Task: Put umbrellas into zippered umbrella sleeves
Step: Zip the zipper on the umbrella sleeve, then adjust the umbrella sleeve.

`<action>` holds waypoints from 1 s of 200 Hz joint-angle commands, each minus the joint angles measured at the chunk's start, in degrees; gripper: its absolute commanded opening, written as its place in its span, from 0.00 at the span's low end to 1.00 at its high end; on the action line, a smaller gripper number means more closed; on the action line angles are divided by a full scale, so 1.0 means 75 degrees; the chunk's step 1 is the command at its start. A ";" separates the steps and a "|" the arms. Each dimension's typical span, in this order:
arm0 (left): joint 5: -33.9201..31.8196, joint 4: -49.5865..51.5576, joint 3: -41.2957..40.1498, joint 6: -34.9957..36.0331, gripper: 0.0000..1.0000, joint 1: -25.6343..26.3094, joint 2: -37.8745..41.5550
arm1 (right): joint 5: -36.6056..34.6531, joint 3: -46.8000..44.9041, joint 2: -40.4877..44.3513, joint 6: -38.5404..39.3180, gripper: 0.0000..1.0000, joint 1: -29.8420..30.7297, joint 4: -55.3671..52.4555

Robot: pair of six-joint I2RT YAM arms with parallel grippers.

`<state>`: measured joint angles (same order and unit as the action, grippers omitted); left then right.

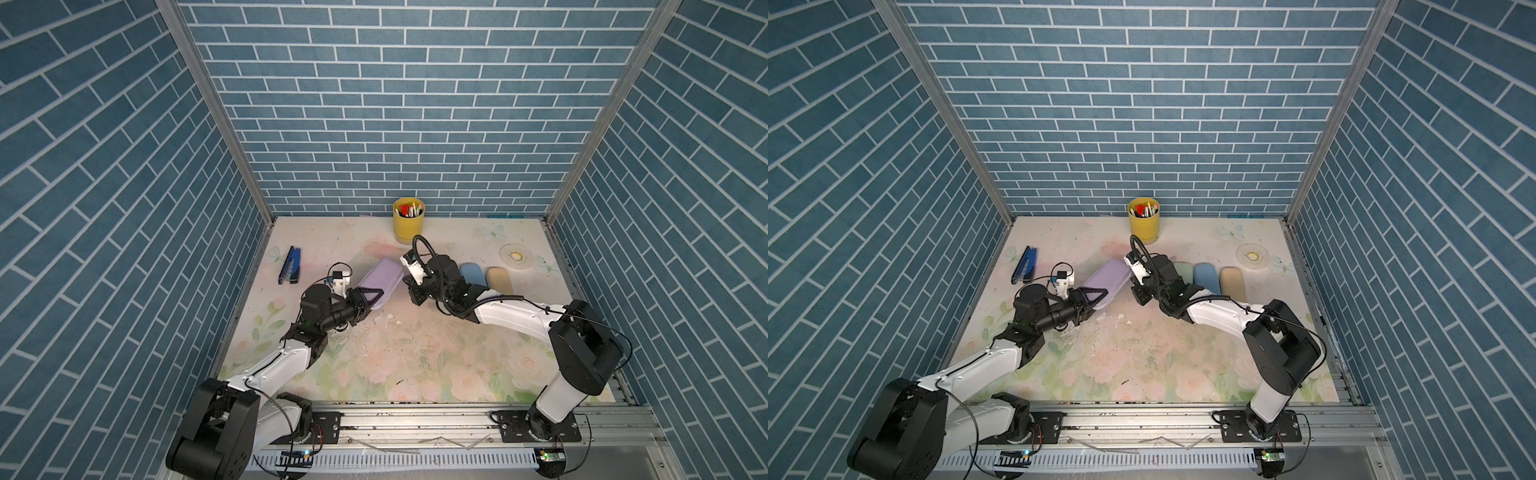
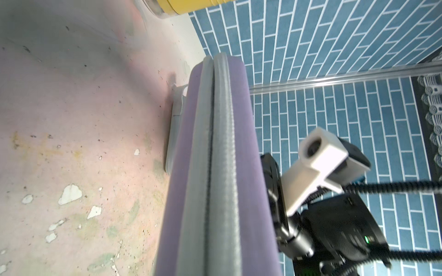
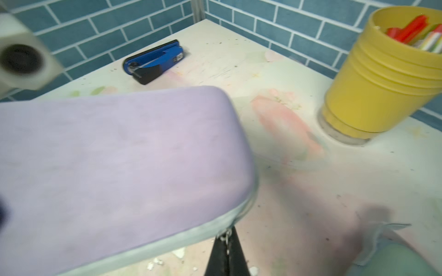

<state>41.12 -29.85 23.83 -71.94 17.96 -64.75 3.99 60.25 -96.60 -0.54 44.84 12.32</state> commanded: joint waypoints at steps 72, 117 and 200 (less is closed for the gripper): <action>0.1913 0.1790 0.1124 0.2144 0.18 -0.0669 0.0141 | 0.1188 0.1019 0.0371 -0.0340 0.50 -0.1151 -0.2736; 0.2367 0.1639 0.1398 0.2491 0.22 -0.0642 -0.0234 | 0.6185 0.1399 -0.0062 -0.3453 0.76 -0.2182 -0.2567; 0.2890 0.1238 0.1582 0.2630 0.20 -0.0402 -0.0561 | 0.8383 0.3098 -0.1977 -0.3878 0.70 -0.1797 -0.3322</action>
<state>59.00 -14.92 32.93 -54.13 14.61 -68.86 58.59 80.93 -108.90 -28.29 30.52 -8.69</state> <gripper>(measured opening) 0.338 0.730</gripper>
